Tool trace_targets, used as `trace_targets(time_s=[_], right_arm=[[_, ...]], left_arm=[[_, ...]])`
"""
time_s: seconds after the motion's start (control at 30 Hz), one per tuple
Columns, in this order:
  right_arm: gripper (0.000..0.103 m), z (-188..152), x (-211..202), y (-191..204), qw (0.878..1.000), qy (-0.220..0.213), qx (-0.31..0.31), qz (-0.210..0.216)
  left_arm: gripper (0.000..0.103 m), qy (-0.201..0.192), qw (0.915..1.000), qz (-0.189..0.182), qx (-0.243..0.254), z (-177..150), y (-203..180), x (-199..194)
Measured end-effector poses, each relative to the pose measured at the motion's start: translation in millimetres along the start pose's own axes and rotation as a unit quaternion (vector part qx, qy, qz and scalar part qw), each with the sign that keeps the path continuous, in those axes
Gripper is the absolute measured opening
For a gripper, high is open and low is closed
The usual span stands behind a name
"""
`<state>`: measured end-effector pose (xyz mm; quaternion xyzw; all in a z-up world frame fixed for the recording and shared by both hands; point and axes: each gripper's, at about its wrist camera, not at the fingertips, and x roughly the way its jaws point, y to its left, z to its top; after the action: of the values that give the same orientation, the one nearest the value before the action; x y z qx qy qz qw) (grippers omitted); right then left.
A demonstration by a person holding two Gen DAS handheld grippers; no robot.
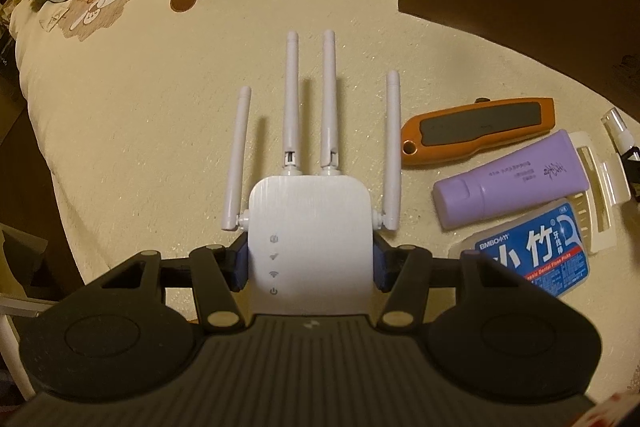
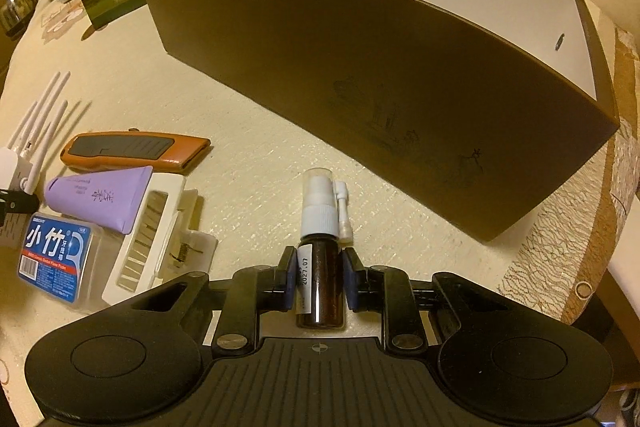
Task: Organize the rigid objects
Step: 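Carry both items into the brown box and open the left gripper releasing the router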
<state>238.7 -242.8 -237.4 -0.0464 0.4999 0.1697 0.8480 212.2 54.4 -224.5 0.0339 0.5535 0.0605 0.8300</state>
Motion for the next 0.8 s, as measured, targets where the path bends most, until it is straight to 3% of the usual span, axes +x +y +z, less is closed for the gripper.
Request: trace_targets(time_s=[0.33,0.8], right_arm=[[0.020,-14,-15,-3,1.000,0.005,0.018,0.021],[0.020,-30,-45,-7,0.997,-0.001,0.063,0.040]], left_arm=[[0.052,0.004,0.9997,-0.020,-0.011,-4,6,-7],[0.052,-0.029,0.9989,-0.034,-0.015,-1,12,-40]])
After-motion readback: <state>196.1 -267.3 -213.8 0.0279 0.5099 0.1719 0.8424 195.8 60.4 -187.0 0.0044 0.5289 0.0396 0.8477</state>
